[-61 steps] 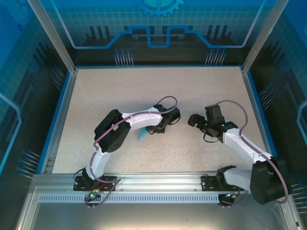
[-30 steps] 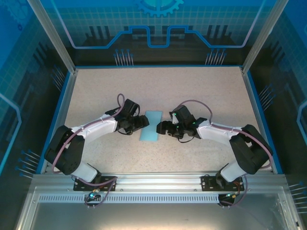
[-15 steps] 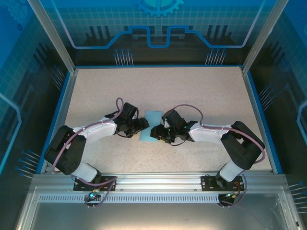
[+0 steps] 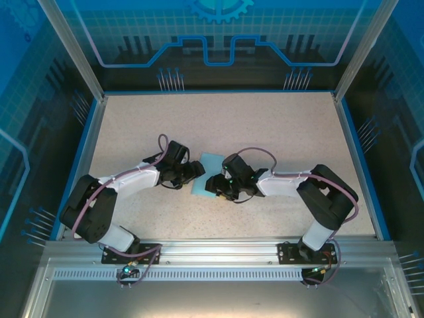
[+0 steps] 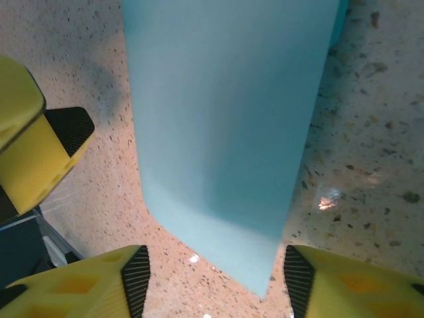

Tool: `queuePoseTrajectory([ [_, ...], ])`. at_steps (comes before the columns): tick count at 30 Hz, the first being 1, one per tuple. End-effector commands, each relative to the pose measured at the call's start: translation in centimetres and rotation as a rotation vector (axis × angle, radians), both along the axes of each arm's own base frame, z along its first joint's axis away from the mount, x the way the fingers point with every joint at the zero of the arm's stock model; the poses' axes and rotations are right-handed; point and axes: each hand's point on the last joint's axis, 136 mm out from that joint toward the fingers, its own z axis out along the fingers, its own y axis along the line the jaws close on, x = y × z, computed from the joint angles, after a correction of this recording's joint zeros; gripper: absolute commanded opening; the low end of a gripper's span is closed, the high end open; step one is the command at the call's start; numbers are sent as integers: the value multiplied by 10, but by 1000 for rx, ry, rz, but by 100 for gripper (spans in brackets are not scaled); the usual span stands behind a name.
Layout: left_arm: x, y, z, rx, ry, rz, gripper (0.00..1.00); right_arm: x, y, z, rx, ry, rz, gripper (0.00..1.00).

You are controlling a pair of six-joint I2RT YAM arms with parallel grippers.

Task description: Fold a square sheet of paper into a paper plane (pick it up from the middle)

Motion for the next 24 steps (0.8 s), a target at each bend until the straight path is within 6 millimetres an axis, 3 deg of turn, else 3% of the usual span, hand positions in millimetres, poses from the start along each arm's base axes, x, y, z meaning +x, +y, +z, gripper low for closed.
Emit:
queuePoseTrajectory([
  [1, 0, 1, 7, -23, -9, 5, 75, -2, -1, -2, -63, -23, 2, 66],
  [4, -1, 1, 6, -22, -7, 4, 75, 0, -2, 0, -66, -39, 2, 66],
  [13, 0, 2, 10, -28, -18, 6, 75, -2, 19, 2, 42, -14, 28, 44],
  [20, 2, -4, 18, -63, -52, -21, 74, 1, 3, 10, -1, -61, 2, 12],
  [24, 3, -21, 25, -145, -86, -98, 66, -3, -7, 17, -8, -50, 106, 5],
])
